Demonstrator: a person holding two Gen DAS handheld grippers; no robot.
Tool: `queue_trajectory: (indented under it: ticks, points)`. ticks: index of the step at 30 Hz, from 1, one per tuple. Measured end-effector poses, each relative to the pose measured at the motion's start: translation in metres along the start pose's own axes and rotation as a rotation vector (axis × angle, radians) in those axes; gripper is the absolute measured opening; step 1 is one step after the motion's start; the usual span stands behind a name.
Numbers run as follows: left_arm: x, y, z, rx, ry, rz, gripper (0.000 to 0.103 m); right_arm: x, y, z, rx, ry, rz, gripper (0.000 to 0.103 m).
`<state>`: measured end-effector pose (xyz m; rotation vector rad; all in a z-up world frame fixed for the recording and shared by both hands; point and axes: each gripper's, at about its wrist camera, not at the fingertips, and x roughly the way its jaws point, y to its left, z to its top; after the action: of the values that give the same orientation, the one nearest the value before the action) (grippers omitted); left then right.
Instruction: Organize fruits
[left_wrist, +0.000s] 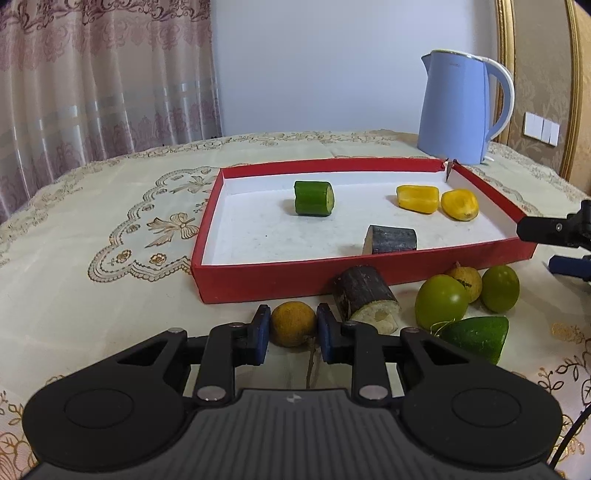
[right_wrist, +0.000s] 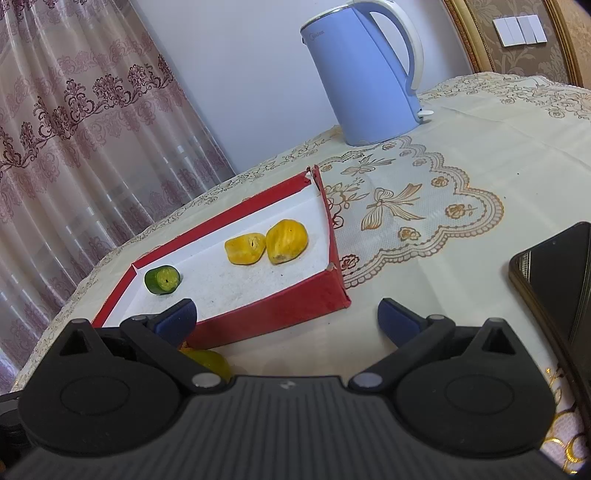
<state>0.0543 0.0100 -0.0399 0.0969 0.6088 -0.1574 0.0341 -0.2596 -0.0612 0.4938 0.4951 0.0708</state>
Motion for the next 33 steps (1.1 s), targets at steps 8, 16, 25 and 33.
queue_trajectory:
  ticks: [8,16,25,33]
  points:
    - [0.0,-0.002,0.0,0.007,-0.001,0.015,0.026,0.0,-0.001,0.0,0.001,0.0,0.001,0.103]
    - [-0.001,0.002,0.002,-0.031,0.016,0.028,0.026,0.002,0.005,0.0,-0.036,0.013,-0.03,0.103]
    - [-0.01,0.003,0.007,-0.029,-0.014,0.046,0.026,0.004,0.01,0.0,-0.065,0.024,-0.052,0.103]
    - [-0.014,0.002,0.018,-0.015,-0.032,0.069,0.026,0.003,0.008,0.0,-0.048,0.018,-0.039,0.103]
